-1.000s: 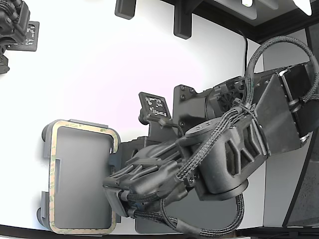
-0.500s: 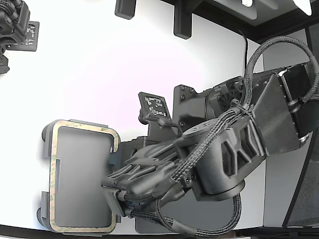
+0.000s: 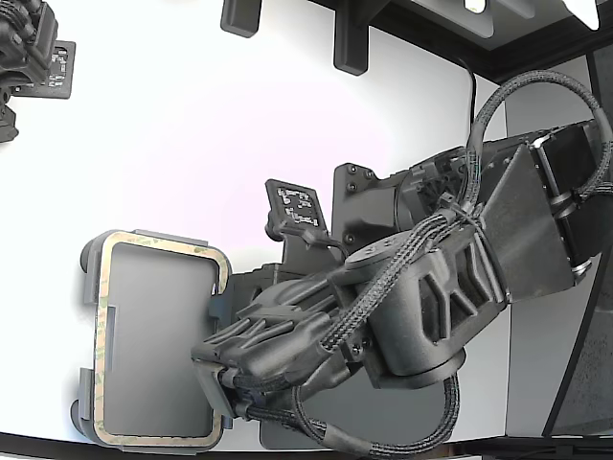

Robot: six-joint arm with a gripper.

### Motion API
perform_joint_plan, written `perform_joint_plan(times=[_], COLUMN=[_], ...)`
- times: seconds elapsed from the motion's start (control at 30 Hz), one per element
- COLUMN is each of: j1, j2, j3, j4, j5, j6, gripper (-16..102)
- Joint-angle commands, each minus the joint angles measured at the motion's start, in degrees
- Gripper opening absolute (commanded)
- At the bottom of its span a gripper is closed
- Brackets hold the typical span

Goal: Move top rectangular frame to the holder.

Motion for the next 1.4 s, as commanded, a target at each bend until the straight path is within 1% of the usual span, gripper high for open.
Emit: perform_joint_plan(times=[0.0, 1.37], j1=[-0.4, 0.2], j2=[1.3, 0.0], j3=[-1.1, -0.5], j4=[0.6, 0.5], j5=[-0.2, -0.2], j6=[0.1, -0.6], gripper=[-12, -11])
